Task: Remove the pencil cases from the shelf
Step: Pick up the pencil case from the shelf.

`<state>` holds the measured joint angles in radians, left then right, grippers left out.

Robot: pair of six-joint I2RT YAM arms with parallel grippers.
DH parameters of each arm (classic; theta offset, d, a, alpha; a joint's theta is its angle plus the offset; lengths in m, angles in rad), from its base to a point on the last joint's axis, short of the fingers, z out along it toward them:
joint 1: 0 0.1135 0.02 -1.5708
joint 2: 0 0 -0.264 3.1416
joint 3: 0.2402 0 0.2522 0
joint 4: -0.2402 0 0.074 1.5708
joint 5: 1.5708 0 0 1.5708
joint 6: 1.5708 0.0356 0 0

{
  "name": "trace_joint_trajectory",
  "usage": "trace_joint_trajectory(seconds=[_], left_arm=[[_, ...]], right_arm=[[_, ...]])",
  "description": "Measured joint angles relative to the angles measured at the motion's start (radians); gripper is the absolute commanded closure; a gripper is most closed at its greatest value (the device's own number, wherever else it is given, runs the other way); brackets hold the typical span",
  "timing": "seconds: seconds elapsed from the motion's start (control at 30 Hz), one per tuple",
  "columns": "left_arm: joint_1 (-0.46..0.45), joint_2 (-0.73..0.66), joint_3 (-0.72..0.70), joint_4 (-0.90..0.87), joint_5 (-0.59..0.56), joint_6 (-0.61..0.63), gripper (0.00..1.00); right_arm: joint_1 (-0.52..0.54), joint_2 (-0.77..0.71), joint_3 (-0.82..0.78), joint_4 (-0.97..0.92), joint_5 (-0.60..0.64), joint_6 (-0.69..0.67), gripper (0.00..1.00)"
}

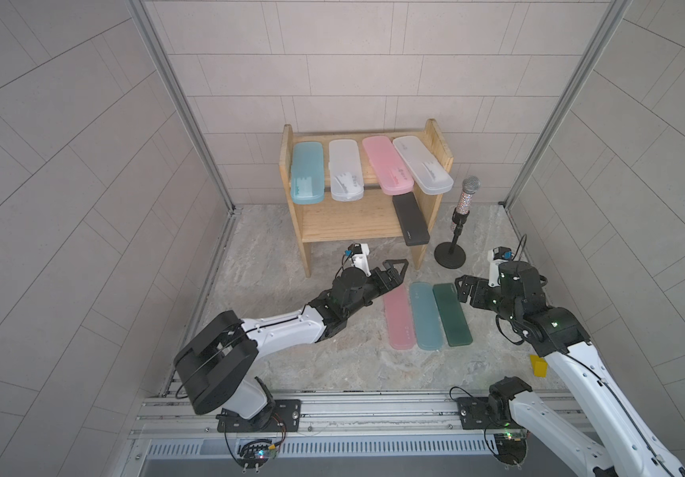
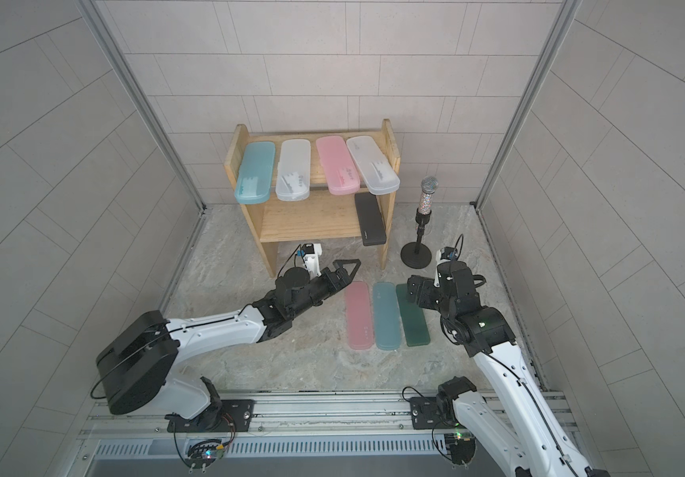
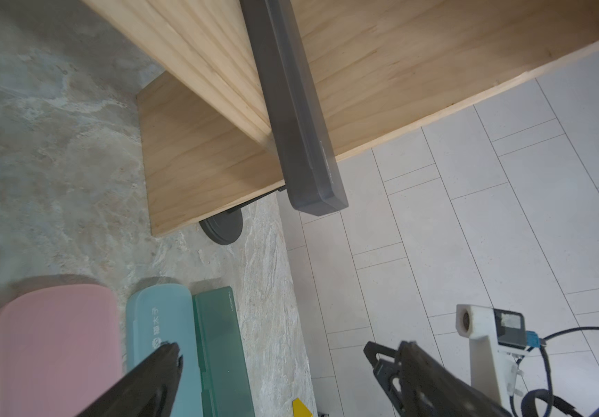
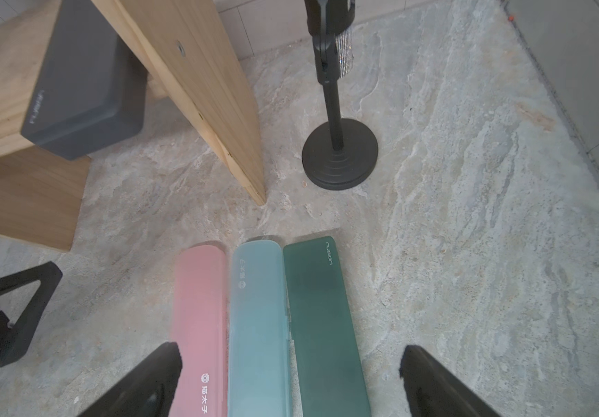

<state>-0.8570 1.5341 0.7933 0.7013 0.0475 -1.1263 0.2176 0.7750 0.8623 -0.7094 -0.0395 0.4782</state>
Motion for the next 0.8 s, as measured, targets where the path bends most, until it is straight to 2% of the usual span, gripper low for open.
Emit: trace_joint_trajectory(seconds=[0.4,0.57,0.8], left_arm=[[0.007,0.225,0.222,0.104,-0.014,-0.039,0.00],[0.016,0.301,0.237,0.131,-0.024,-0.064,0.00],[0.041,0.326,0.272,0.135,-0.037,-0.080,0.00]], right_arm=[[-0.042,0.000,-0.003,-0.016,-0.084,-0.013,0.00],[-0.043,0.007,0.039,-0.037,-0.096,-0.012,0.00],[-0.044,0.035,0.126,-0.060,-0.091,-0.033,0.00]])
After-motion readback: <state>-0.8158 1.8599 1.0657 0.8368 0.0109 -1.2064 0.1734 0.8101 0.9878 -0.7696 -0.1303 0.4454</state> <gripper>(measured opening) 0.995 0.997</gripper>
